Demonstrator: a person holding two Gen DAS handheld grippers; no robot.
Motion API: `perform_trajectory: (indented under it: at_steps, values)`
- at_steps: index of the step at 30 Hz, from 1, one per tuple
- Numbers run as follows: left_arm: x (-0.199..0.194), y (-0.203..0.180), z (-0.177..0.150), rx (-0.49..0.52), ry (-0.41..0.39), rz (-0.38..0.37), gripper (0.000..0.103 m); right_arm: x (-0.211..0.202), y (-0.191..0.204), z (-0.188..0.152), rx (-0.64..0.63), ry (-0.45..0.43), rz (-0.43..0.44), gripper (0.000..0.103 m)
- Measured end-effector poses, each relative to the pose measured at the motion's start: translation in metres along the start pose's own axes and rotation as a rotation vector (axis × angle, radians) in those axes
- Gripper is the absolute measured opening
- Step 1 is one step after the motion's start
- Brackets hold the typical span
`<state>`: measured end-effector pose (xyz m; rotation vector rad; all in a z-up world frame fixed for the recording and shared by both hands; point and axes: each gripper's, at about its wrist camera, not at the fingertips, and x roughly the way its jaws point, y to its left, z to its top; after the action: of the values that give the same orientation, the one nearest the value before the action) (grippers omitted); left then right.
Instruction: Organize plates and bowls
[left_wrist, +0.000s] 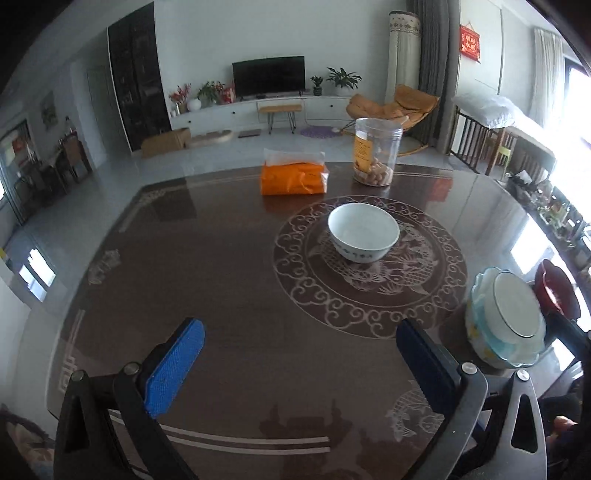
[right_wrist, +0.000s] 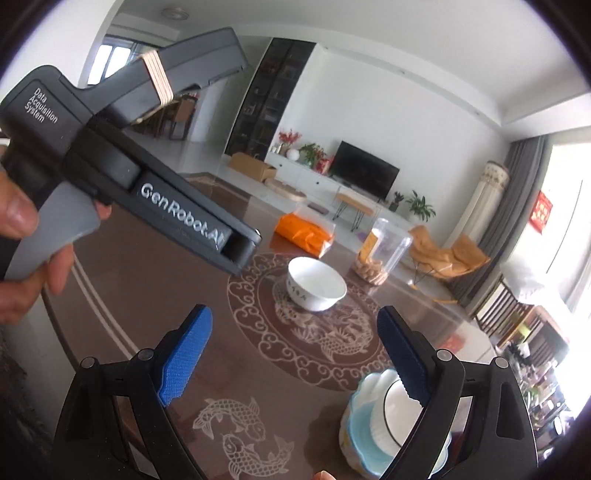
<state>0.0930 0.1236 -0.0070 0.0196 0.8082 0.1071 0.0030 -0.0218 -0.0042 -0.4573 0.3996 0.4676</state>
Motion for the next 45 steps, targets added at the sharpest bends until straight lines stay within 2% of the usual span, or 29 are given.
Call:
perform_trajectory:
  at_steps: [2,6,10,14,20,22,23,26,28,31,36,40,42,44,45]
  values:
    - [0.002,0.001,-0.001,0.022,-0.017,0.051,0.103,-0.001,-0.009,-0.004,0.065,0.025,0.01,0.092]
    - [0.006,0.003,0.0,0.041,-0.036,0.083,0.103,-0.001,-0.025,-0.008,0.162,0.068,0.001,0.092]
    - [0.002,-0.004,-0.001,0.081,-0.066,0.151,0.103,0.0,-0.038,-0.009,0.222,0.095,-0.015,0.092]
    - [0.002,-0.001,0.001,0.053,-0.059,0.126,0.103,-0.001,-0.043,-0.002,0.235,0.087,-0.025,0.092]
    - [0.01,0.0,0.005,0.047,-0.05,0.132,0.103,0.002,-0.045,0.002,0.232,0.09,-0.046,0.092]
    - [0.019,0.004,0.007,0.031,-0.032,0.095,0.103,0.005,-0.049,0.003,0.23,0.091,-0.055,0.092]
    - [0.028,0.01,0.008,0.0,0.001,0.052,0.103,0.006,-0.05,0.004,0.227,0.089,-0.057,0.092]
    - [0.066,0.035,0.007,-0.135,0.159,-0.139,0.103,0.009,-0.061,0.013,0.219,0.081,-0.055,0.092]
    - [0.081,0.047,0.004,-0.195,0.203,-0.187,0.103,0.012,-0.073,0.021,0.238,0.075,-0.042,0.092]
    - [0.092,0.051,0.009,-0.218,0.224,-0.235,0.103,0.028,-0.094,0.025,0.323,0.119,0.015,0.092]
    - [0.103,0.038,0.038,-0.197,0.2,-0.301,0.103,0.067,-0.134,0.025,0.556,0.21,0.137,0.092]
    - [0.143,0.032,0.075,-0.252,0.25,-0.384,0.103,0.106,-0.18,0.037,0.742,0.222,0.211,0.092]
    - [0.169,0.028,0.091,-0.291,0.294,-0.426,0.103,0.14,-0.205,0.037,0.829,0.297,0.224,0.092]
    - [0.196,0.021,0.102,-0.305,0.34,-0.421,0.103,0.185,-0.223,0.03,0.912,0.464,0.267,0.092]
    - [0.208,0.018,0.106,-0.312,0.362,-0.415,0.101,0.206,-0.226,0.025,0.941,0.536,0.321,0.092]
